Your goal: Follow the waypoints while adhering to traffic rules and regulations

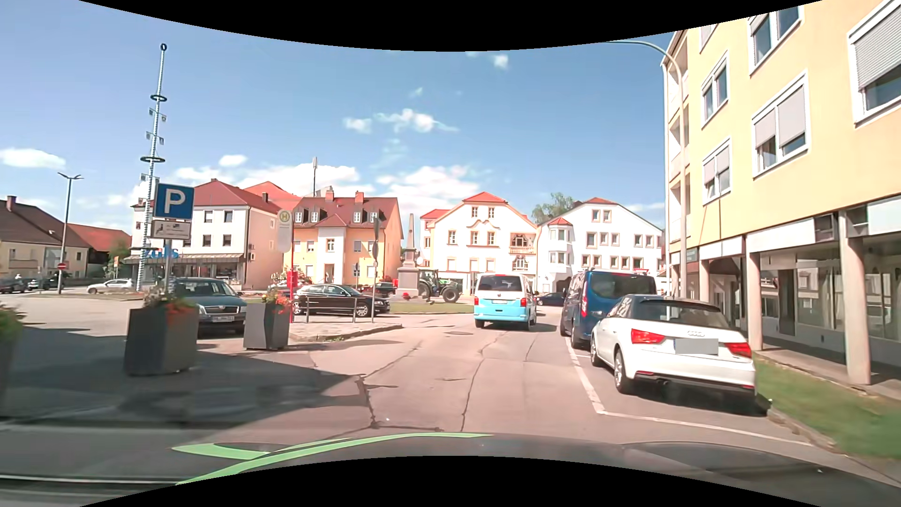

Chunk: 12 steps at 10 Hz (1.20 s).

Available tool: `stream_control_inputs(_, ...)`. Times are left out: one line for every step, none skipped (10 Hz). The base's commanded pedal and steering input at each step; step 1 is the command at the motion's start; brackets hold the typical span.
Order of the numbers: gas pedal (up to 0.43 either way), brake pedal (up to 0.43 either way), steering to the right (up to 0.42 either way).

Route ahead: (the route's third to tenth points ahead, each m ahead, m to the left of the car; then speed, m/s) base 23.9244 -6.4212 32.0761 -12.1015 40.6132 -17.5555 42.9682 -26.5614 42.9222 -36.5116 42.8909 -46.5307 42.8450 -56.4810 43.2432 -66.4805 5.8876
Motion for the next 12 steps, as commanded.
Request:
stream_control_inputs(0.000,0.183,0.031)
stream_control_inputs(0.000,0.177,0.034)
stream_control_inputs(0.000,0.171,0.037)
stream_control_inputs(0.000,0.165,0.038)
stream_control_inputs(0.000,0.159,0.039)
stream_control_inputs(0.000,0.152,0.039)
stream_control_inputs(0.000,0.152,0.045)
stream_control_inputs(0.000,0.140,0.054)
stream_control_inputs(0.000,0.122,0.060)
stream_control_inputs(0.000,0.104,0.062)
stream_control_inputs(0.000,0.079,0.062)
stream_control_inputs(0.000,0.061,0.064)
